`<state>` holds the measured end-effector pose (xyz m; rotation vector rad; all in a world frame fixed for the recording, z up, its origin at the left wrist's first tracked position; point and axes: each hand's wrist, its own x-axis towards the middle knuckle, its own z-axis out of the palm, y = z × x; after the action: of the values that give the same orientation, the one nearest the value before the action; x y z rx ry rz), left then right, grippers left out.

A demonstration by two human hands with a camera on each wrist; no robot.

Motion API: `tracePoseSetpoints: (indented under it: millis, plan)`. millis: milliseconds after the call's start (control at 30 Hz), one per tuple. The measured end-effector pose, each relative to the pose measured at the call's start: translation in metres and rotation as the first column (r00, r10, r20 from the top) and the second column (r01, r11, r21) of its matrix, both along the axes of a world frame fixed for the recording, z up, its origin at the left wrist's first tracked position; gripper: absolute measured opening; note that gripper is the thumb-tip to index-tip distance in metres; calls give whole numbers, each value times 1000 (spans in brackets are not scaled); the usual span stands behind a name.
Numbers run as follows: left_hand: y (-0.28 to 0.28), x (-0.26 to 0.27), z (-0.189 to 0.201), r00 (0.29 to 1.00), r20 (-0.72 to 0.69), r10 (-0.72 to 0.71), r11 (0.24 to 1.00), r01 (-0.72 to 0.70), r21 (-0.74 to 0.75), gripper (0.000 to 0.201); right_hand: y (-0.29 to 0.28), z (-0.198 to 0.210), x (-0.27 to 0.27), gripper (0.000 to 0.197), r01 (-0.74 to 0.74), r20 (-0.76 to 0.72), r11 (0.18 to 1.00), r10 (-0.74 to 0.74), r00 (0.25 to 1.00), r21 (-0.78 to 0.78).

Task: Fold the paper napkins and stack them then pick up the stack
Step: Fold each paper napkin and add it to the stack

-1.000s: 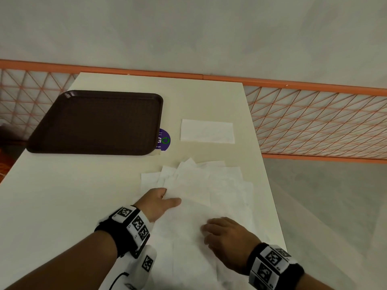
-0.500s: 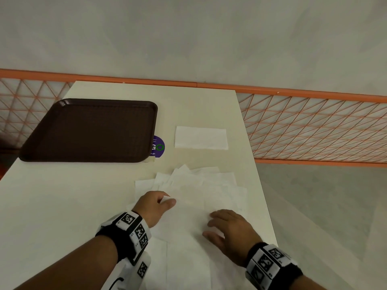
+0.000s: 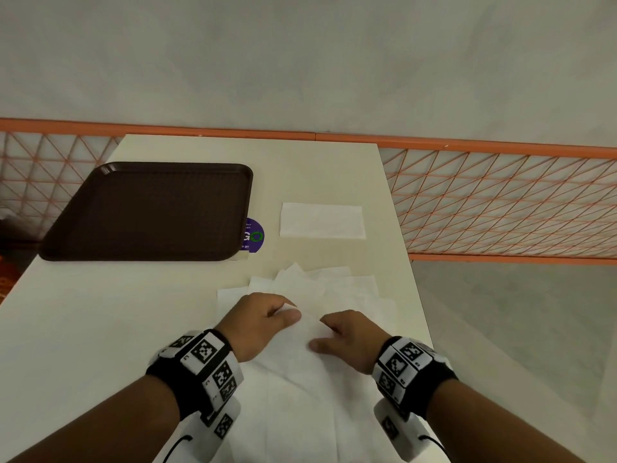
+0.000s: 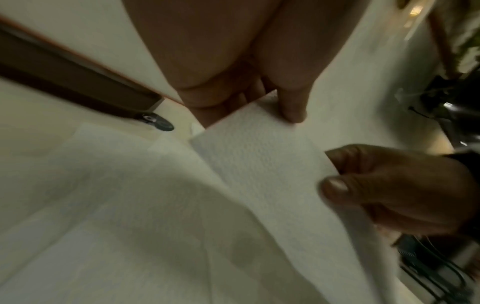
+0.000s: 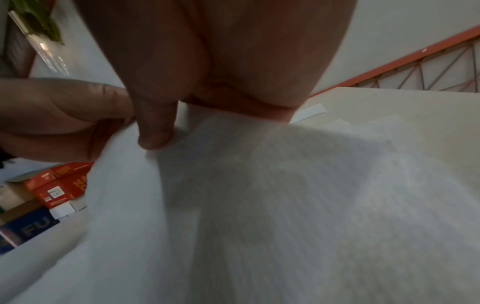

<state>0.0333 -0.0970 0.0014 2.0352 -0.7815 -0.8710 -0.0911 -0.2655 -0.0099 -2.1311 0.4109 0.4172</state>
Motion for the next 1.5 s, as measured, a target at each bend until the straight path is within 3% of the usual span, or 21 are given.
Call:
tracePoseSetpoints:
  millis: [100, 200, 267, 367, 433, 500, 567, 633, 733, 800, 967, 1167, 1267, 1367, 1500]
  plan:
    - [6, 11, -15, 989, 36, 146, 988, -148, 53, 31, -5, -4, -2, 23, 11, -74, 1000, -12, 997, -18]
    - [9, 7, -33, 979, 143, 147, 960, -175, 217, 40, -13, -9, 0, 18, 39, -103, 995, -49, 993, -95]
    - [9, -1, -40, 965, 218, 143, 941, -201, 272, 38, -18, -12, 4, 7, 97, -137, 989, -112, 984, -116]
    - [5, -10, -37, 938, 315, 146, 913, -250, 322, 23, -21, -14, 10, 17, 111, -176, 968, -153, 972, -227]
    - [2, -15, -34, 897, 442, 17, 895, -210, 393, 42, -20, -15, 8, 28, 94, -179, 932, -165, 970, -349]
    - [-1, -22, -35, 822, 549, -152, 908, -103, 406, 54, -13, -19, 1, 40, -2, -115, 845, -70, 991, -535]
    - [-3, -32, -38, 764, 548, -342, 886, 68, 458, 59, 1, -25, -11, 46, -107, -28, 679, 127, 992, -726]
    - [-3, -42, -46, 713, 489, -503, 813, 199, 547, 74, 12, -41, -23, 47, -109, 54, 589, 253, 966, -801]
    - [-1, -51, -59, 735, 419, -533, 773, 222, 594, 86, 23, -56, -36, 45, -140, 74, 631, 300, 951, -763]
    - [2, -50, -64, 731, 448, -515, 777, 177, 604, 77, 24, -64, -40, 59, -180, 25, 649, 292, 956, -739]
    - [12, -56, -82, 767, 380, -518, 754, 198, 627, 64, 20, -68, -53, 64, -277, -127, 648, 268, 955, -710]
    - [25, -38, -69, 838, 394, -376, 807, 87, 584, 100, -6, -68, -77, 70, -199, -150, 667, 131, 980, -718]
    - [23, -32, -65, 835, 420, -356, 812, 54, 581, 109, -11, -67, -75, 61, -130, -79, 667, 106, 991, -734]
    - [9, -26, -50, 763, 548, -343, 864, 28, 502, 74, -12, -54, -58, 52, -90, -14, 681, 116, 993, -727]
    - [-13, -13, -25, 829, 395, -395, 760, 54, 648, 59, -16, -32, -35, 54, -207, -107, 703, 184, 977, -680]
